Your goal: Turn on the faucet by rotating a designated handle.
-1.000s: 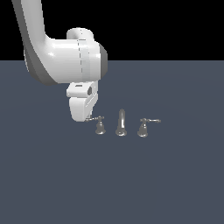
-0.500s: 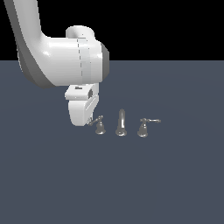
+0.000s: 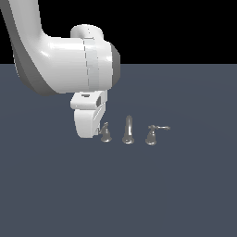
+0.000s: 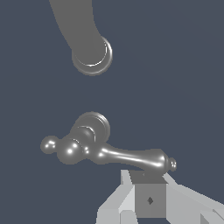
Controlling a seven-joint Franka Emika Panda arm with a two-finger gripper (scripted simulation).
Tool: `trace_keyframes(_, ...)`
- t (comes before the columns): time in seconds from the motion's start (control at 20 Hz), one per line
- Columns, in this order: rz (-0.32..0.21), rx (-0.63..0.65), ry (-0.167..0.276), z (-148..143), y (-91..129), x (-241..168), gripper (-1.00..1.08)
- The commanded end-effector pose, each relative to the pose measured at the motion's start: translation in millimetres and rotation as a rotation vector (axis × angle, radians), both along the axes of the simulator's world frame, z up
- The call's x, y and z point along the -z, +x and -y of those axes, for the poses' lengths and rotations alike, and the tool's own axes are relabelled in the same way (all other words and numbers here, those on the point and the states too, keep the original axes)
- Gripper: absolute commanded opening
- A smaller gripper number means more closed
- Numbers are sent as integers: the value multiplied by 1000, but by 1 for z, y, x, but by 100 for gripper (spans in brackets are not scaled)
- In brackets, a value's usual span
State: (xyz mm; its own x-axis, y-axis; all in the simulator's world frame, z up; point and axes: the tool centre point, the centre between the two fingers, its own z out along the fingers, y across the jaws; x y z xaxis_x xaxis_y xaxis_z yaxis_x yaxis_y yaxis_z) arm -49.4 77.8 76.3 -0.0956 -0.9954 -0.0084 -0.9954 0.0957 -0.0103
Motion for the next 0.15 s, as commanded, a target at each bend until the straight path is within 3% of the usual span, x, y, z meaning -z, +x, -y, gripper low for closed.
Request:
trace_keyframes(0.0,-8,13,-7,16,-9,0,-100)
trace_keyframes(0.1,-10,12,-7,19,-12,0,-100)
